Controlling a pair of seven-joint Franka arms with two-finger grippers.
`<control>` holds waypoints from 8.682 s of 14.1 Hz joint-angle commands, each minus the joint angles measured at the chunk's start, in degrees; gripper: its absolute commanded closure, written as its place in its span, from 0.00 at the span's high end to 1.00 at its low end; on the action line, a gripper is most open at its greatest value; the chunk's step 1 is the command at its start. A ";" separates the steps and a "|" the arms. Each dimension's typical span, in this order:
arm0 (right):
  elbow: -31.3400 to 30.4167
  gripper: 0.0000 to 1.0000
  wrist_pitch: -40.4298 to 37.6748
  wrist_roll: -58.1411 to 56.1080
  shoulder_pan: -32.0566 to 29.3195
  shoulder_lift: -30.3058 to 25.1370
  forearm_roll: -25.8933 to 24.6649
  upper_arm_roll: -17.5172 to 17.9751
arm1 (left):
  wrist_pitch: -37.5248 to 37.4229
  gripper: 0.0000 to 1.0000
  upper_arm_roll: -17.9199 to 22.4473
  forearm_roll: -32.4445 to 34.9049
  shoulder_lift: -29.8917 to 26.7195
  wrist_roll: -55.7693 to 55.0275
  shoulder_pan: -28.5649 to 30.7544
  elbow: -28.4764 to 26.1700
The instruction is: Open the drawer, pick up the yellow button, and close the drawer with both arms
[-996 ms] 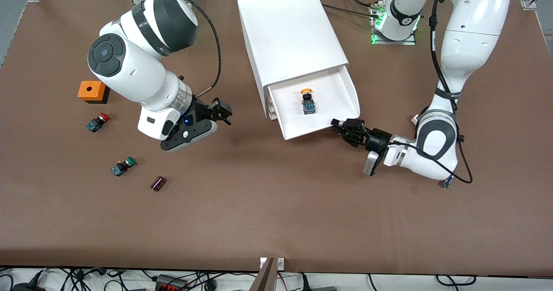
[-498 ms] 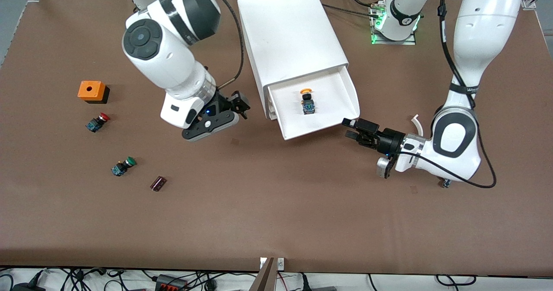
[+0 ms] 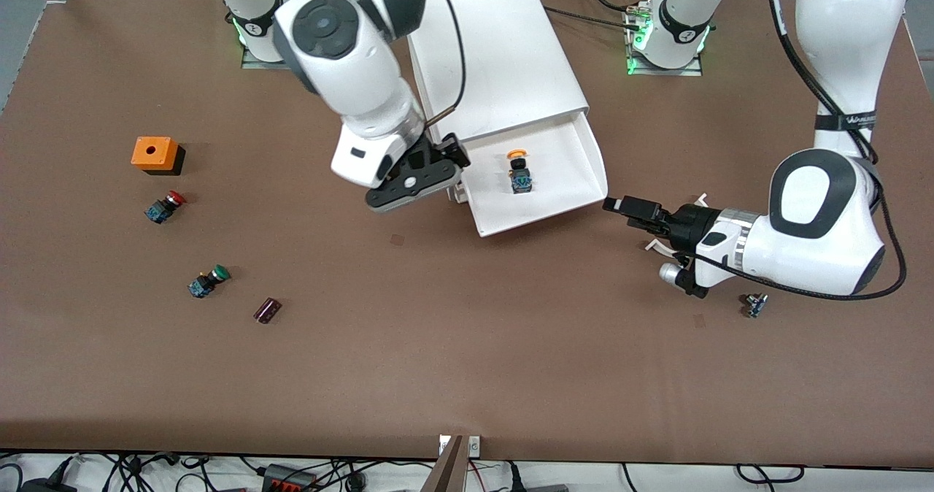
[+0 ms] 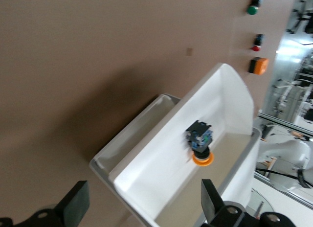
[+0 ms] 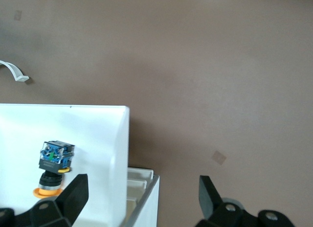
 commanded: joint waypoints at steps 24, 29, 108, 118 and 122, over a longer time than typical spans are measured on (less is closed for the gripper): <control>13.73 0.73 3.56 19.67 12.76 17.17 -6.44 -0.38 | -0.78 1.00 0.02 36.97 -3.07 -18.09 -4.45 10.52; 13.82 0.38 3.04 19.58 12.76 17.43 -6.18 -0.29 | -0.78 1.00 0.02 36.97 -3.07 -18.09 -4.53 10.44; -1.04 1.00 -21.30 -21.99 -27.66 -9.72 -0.29 -15.85 | 11.35 1.00 -11.85 47.52 -17.04 -19.26 1.87 -2.50; -2.96 1.00 -22.27 -21.29 -40.77 -14.99 -3.71 -3.01 | 8.26 1.00 -0.07 39.16 -30.83 0.11 7.60 -12.05; -14.53 1.00 -17.81 -21.20 -40.15 -22.71 -4.06 -3.01 | 10.21 1.00 0.02 39.34 -33.39 -4.80 7.60 -16.02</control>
